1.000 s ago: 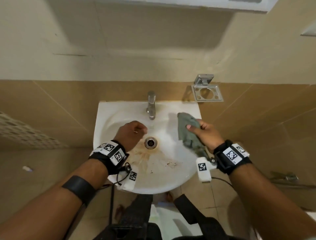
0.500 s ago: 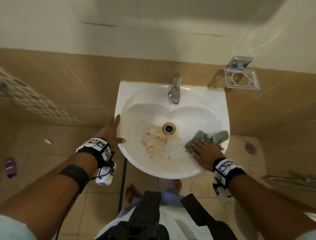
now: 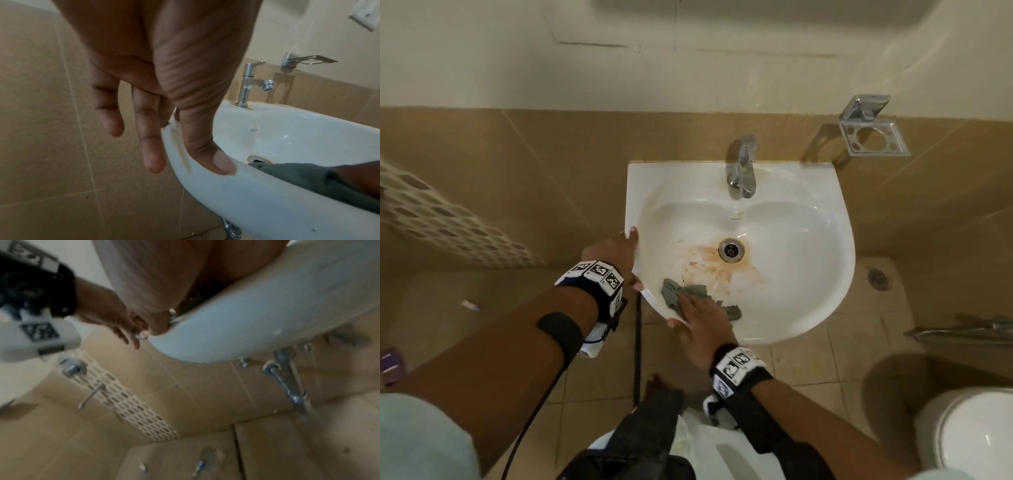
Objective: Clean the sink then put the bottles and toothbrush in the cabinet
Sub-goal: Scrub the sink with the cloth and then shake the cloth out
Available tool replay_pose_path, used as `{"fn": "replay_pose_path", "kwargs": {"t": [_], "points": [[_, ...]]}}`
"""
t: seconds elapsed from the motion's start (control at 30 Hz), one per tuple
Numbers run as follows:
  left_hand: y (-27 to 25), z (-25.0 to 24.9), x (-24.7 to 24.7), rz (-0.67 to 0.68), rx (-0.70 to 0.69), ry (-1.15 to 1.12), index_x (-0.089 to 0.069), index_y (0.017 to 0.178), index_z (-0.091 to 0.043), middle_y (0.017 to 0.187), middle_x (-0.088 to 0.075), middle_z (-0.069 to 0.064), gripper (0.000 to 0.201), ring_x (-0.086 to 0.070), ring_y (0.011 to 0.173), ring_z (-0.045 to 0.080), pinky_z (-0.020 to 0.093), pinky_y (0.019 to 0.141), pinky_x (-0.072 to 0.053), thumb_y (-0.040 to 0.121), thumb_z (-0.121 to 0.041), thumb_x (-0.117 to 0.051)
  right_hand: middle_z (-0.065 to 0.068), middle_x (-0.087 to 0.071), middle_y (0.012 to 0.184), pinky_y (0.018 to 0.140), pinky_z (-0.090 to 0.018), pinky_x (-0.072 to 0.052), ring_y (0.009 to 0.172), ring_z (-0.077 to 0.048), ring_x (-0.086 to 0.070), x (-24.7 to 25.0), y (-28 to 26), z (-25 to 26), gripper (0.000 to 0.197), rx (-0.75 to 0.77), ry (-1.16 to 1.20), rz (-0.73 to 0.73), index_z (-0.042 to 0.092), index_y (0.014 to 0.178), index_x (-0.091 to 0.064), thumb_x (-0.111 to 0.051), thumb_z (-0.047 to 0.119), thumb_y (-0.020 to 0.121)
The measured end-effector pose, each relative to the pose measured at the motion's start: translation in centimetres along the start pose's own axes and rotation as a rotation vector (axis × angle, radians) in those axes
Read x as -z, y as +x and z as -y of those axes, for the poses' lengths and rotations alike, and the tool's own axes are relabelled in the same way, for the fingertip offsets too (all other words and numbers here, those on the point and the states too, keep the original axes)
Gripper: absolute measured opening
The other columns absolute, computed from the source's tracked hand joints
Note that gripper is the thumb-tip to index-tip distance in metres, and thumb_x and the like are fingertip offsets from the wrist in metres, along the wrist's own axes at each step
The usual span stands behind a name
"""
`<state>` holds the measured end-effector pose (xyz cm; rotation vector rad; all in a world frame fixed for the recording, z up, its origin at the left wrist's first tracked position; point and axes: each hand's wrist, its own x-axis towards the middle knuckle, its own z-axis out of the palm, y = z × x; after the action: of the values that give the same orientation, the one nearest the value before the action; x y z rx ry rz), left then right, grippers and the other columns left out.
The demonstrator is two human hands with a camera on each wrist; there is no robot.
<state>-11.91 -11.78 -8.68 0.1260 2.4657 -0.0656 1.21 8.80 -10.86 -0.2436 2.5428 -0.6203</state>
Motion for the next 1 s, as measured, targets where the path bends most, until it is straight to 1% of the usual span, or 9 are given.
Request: {"fn": "replay_pose_path", "kwargs": {"t": [0.1,0.2,0.3,0.37,0.47,0.57,0.73,0.9,1.0], "points": [[-0.3,-0.4,0.5,-0.012,0.007,0.036,0.002,0.158,-0.016,0.145,-0.046,0.009,0.132,-0.051,0.130,0.031,0.048,0.096,-0.052,0.067,-0.057,-0.083,0.006,-0.055,0.142,0.111,-0.041,-0.040,0.125,-0.016,-0.051,1.6,-3.0,-4.5,0.048,0.081,0.103,0.024,0.033,0.142,-0.048,-0.051,0.049,0.097],[-0.6,-0.9,0.9,-0.012,0.023,0.060,0.000,0.158,-0.013,0.143,-0.051,0.009,0.130,-0.055,0.127,0.030,0.045,0.093,-0.051,0.068,-0.053,-0.085,0.012,-0.060,0.137,0.110,-0.028,-0.035,0.123,-0.005,-0.051,5.0,-5.7,-10.2,0.044,0.126,0.022,0.031,0.036,0.133,-0.059,-0.069,0.031,0.090],[-0.7,-1.1,1.0,-0.015,0.024,0.061,0.001,0.158,-0.010,0.143,-0.052,0.011,0.130,-0.056,0.126,0.031,0.045,0.094,-0.051,0.069,-0.050,-0.085,0.007,-0.072,0.118,0.096,-0.039,-0.054,0.106,-0.011,-0.065,9.2,-6.9,-14.8,0.034,0.076,-0.016,-0.053,0.030,0.115,-0.073,-0.078,0.023,0.082],[-0.7,-1.0,0.8,-0.015,0.015,0.061,0.001,0.158,-0.010,0.145,-0.050,0.012,0.130,-0.055,0.128,0.032,0.046,0.094,-0.051,0.069,-0.050,-0.085,0.005,-0.074,0.114,0.092,-0.044,-0.055,0.101,-0.016,-0.067,10.5,-7.0,-15.7,0.029,0.020,-0.065,-0.073,0.028,0.112,-0.075,-0.078,0.029,0.083],[-0.6,-1.1,0.9,-0.016,0.024,0.052,0.000,0.158,-0.011,0.143,-0.052,0.012,0.130,-0.056,0.126,0.032,0.045,0.091,-0.053,0.069,-0.047,-0.087,0.008,-0.069,0.125,0.102,-0.042,-0.047,0.112,-0.014,-0.058,8.5,-6.8,-13.0,0.035,-0.008,-0.097,-0.038,0.032,0.123,-0.068,-0.066,0.042,0.090],[-0.6,-1.3,0.8,-0.019,0.023,0.046,-0.001,0.158,-0.009,0.142,-0.053,0.013,0.129,-0.058,0.124,0.031,0.044,0.091,-0.055,0.069,-0.045,-0.087,0.004,-0.066,0.128,0.102,-0.035,-0.042,0.110,-0.017,-0.054,4.2,-4.5,-7.3,0.036,0.007,0.014,-0.006,0.030,0.131,-0.063,-0.057,0.039,0.097],[-0.2,-0.6,0.5,0.004,0.025,-0.005,0.002,0.158,-0.015,0.147,-0.046,0.010,0.132,-0.053,0.129,0.031,0.046,0.094,-0.052,0.067,-0.048,-0.088,-0.001,-0.056,0.144,0.110,-0.026,-0.035,0.130,-0.025,-0.053,3.1,3.6,-0.3,0.039,-0.336,0.450,-0.175,0.031,0.139,-0.056,-0.047,0.024,0.101],[-0.5,-0.7,0.5,-0.017,0.023,-0.004,0.001,0.158,-0.013,0.145,-0.047,0.012,0.130,-0.053,0.128,0.031,0.045,0.092,-0.051,0.068,-0.047,-0.087,-0.003,-0.049,0.150,0.110,-0.028,-0.033,0.135,-0.027,-0.047,2.7,6.4,3.4,0.040,-0.143,0.322,0.020,0.029,0.141,-0.053,-0.042,0.032,0.103],[-0.5,-0.8,0.6,-0.022,0.031,-0.018,0.000,0.158,-0.013,0.142,-0.050,0.013,0.126,-0.055,0.126,0.032,0.044,0.090,-0.051,0.072,-0.042,-0.086,0.000,-0.059,0.138,0.102,-0.026,-0.041,0.119,-0.022,-0.057,3.0,3.5,3.7,0.038,-0.090,0.425,0.070,0.031,0.134,-0.059,-0.052,0.045,0.099]]}}
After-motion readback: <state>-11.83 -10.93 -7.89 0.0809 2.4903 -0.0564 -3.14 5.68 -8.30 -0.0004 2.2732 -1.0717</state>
